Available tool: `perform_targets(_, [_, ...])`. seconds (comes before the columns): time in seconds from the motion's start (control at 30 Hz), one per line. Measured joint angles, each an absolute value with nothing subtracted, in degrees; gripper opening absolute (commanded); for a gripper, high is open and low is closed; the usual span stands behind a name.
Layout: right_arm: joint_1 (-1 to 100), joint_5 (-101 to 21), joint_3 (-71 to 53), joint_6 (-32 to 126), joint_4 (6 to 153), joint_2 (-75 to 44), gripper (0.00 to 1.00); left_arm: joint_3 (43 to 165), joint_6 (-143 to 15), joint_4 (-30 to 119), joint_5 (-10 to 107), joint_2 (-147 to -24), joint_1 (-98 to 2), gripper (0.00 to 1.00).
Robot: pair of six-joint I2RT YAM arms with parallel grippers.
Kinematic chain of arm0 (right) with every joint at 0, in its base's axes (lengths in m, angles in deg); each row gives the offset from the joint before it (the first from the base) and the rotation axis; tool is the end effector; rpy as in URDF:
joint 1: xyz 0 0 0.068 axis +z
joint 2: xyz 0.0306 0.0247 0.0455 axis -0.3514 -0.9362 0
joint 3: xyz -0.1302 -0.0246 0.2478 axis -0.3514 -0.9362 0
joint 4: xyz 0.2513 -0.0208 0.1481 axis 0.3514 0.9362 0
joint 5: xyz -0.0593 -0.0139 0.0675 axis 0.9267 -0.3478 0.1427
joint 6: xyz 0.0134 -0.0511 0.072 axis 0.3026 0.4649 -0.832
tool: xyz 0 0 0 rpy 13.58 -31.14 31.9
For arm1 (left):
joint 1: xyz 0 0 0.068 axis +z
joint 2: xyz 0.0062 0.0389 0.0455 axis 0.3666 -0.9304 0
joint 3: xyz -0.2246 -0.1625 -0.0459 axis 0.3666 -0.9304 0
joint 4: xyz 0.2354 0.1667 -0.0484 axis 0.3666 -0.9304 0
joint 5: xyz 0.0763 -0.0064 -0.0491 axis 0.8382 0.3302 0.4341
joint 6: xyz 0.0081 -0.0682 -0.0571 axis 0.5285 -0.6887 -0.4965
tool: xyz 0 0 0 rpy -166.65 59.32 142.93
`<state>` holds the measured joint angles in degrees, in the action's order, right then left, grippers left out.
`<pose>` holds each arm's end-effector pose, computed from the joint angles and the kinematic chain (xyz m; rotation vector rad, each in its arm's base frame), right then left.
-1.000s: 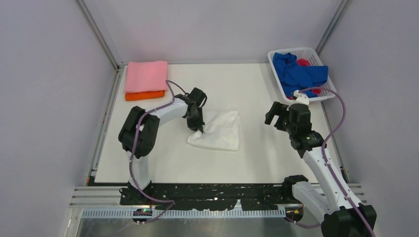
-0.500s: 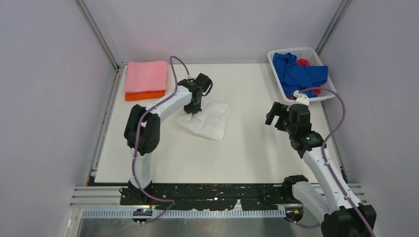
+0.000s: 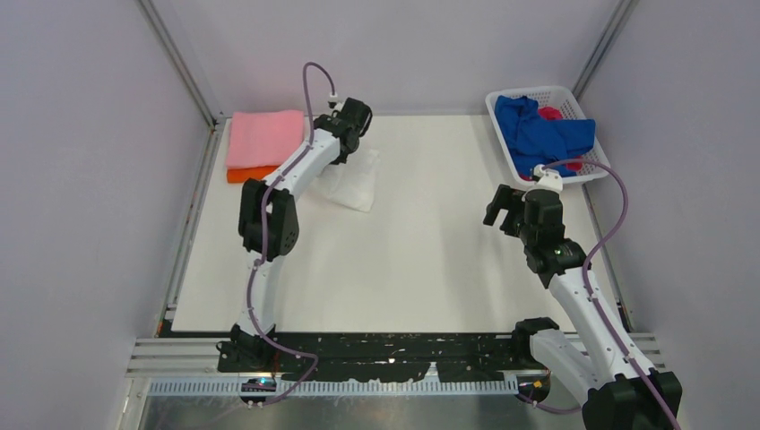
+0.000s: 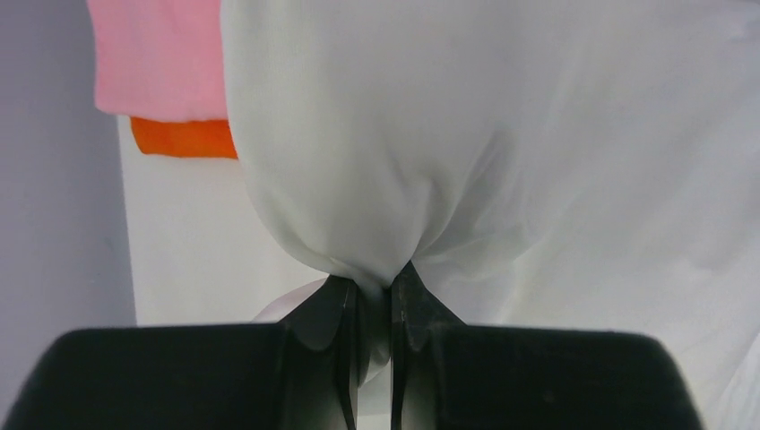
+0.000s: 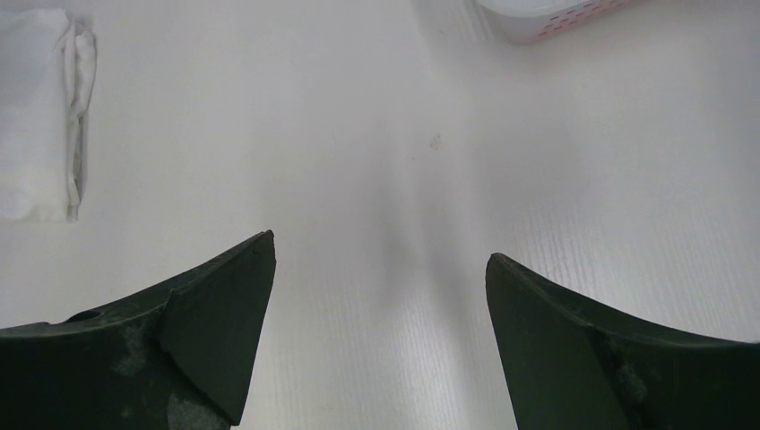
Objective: Fold and stack the t-shirts
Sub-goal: Put the neatly folded tshirt into the corner of the board with the left arm
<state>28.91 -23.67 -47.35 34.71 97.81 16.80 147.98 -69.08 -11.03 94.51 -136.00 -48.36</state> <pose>0.2552 0.0247 0.2456 0.2924 2.0715 0.1237 0.4921 -0.1944 0.2216 0.0137 2.4259 0.5581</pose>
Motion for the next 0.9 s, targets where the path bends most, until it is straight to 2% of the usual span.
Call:
perform_targets(0.47, [28.69, -21.31, -47.40, 35.76, 97.02, 14.55, 0.95, 159.76, -50.41, -1.46, 97.79, -139.01, -38.28, 0.00])
perform_targets(0.9, [28.69, -21.07, -47.40, 35.78, 97.02, 14.05, 0.96, 162.82, -43.68, 1.29, 97.61, -138.60, -37.12, 0.00])
